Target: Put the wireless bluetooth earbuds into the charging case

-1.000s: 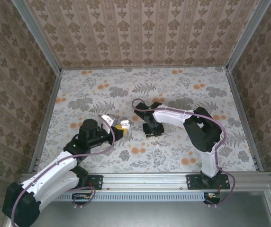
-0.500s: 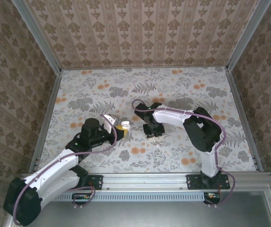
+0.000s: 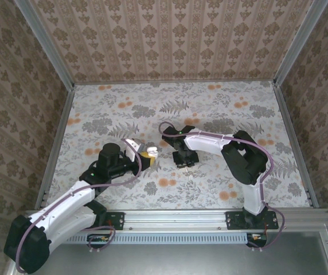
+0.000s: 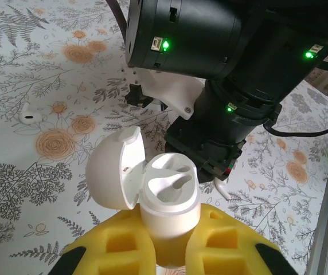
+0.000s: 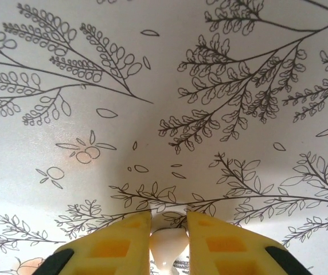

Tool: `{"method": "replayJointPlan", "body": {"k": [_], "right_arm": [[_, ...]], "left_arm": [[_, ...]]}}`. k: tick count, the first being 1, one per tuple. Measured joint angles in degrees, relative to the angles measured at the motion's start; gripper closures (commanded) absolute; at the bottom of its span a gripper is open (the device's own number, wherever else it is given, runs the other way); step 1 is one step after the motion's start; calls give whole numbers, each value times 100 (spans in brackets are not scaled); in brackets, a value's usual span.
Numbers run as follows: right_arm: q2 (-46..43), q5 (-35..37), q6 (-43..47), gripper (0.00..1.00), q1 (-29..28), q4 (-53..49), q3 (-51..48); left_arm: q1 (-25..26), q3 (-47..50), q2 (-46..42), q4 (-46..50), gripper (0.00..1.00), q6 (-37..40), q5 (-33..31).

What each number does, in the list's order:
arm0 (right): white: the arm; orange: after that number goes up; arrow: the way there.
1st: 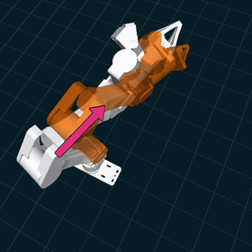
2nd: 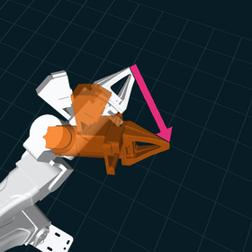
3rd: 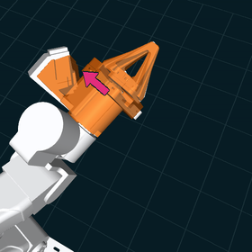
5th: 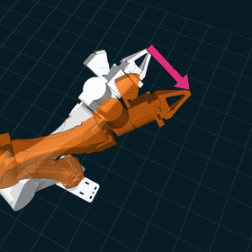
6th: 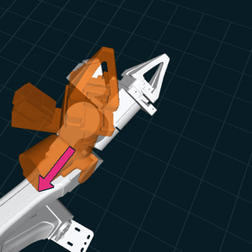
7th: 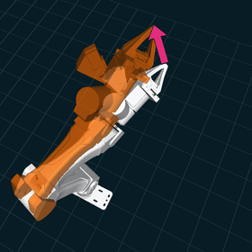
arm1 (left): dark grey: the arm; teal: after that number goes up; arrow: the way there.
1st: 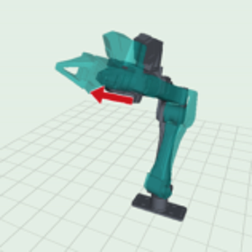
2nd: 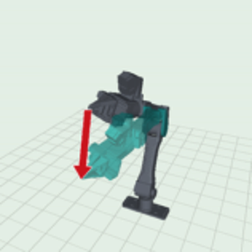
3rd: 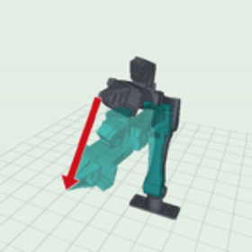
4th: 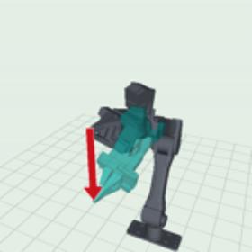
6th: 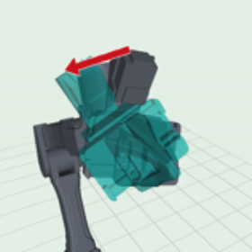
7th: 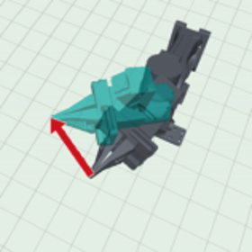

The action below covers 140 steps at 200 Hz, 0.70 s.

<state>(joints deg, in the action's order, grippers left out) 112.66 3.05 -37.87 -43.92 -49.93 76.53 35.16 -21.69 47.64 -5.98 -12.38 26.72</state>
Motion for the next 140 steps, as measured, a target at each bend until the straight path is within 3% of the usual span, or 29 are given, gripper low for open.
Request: {"method": "replayJointPlan", "body": {"k": [54, 140], "right_arm": [[-662, -2, 15, 88, -11, 9, -442], [-3759, -310, 304, 92, -11, 1257, -1473]], "left_arm": [[0, 9, -92, -295, 100, 2, 291], [0, -114, -7, -437, 100, 0, 608]]}}
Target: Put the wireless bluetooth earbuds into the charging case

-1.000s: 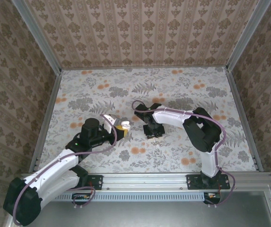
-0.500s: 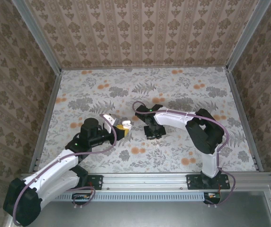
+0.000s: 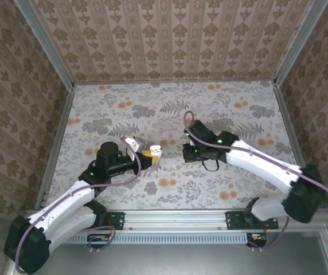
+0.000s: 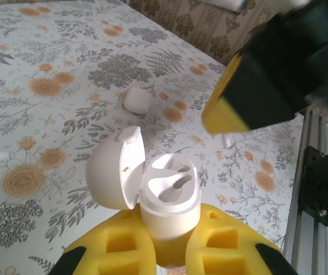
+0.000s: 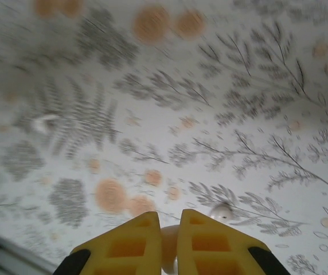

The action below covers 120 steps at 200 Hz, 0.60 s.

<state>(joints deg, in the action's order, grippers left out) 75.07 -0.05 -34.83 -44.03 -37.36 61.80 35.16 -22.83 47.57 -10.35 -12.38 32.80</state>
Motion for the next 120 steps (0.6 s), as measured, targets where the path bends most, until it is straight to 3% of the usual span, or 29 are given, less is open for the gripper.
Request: {"method": "replayJointPlan", "body": {"k": [47, 120], "right_arm": [[-1484, -463, 153, 90, -15, 1423, -251], [-1180, -2037, 787, 91, -140, 2218, 90]], "left_arm": [[7, -229, 262, -415, 100, -9, 389], [208, -483, 446, -1145, 100, -304, 1082]]}}
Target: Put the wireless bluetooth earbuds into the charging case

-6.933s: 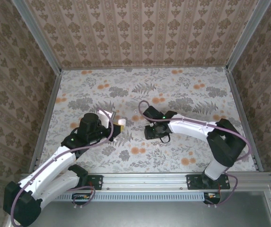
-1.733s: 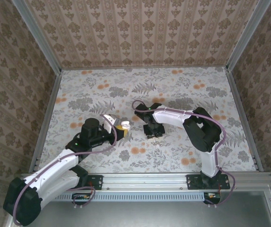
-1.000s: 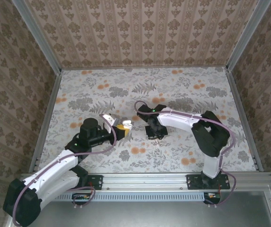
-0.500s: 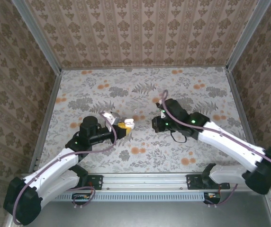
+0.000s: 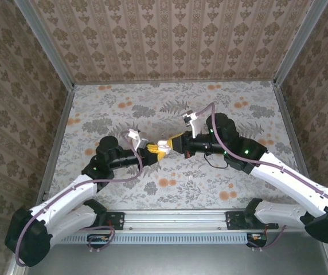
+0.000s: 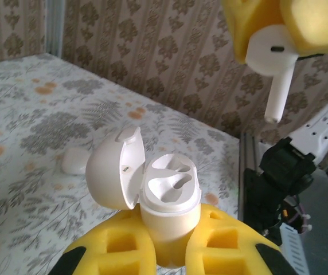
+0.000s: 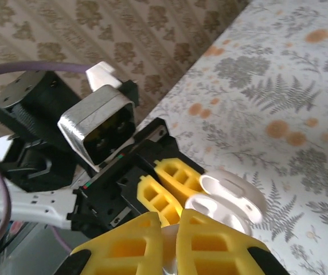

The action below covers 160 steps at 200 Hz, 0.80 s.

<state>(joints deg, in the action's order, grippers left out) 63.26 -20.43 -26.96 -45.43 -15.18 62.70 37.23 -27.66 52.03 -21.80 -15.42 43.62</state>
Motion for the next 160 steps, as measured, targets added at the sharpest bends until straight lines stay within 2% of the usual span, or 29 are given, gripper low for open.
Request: {"method": "replayJointPlan", "body": {"k": [40, 160], "right_arm": [[24, -238, 291, 91, 0, 26, 133], [186, -258, 651, 91, -11, 26, 278]], "left_arm": [[155, -92, 0, -168, 100, -66, 168], [304, -284, 2, -212, 100, -238, 417]]}}
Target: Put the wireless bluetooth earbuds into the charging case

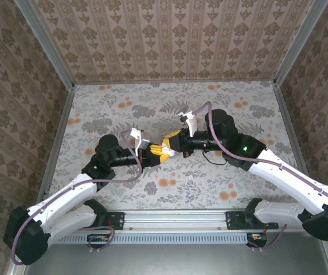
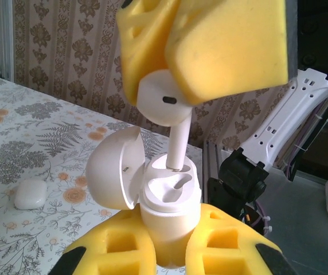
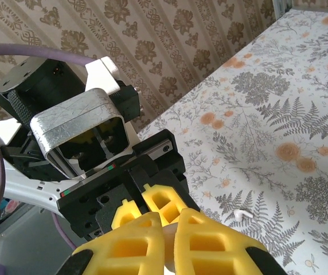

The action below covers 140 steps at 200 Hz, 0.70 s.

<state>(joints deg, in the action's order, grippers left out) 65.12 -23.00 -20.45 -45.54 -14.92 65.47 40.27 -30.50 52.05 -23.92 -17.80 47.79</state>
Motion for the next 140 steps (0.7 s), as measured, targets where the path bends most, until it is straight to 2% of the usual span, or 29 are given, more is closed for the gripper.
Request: {"method": "replayJointPlan", "body": {"k": [140], "right_arm": [[-116, 0, 79, 92, -11, -72, 0]], "left_arm": [[26, -2, -2, -273, 100, -201, -127]]}}
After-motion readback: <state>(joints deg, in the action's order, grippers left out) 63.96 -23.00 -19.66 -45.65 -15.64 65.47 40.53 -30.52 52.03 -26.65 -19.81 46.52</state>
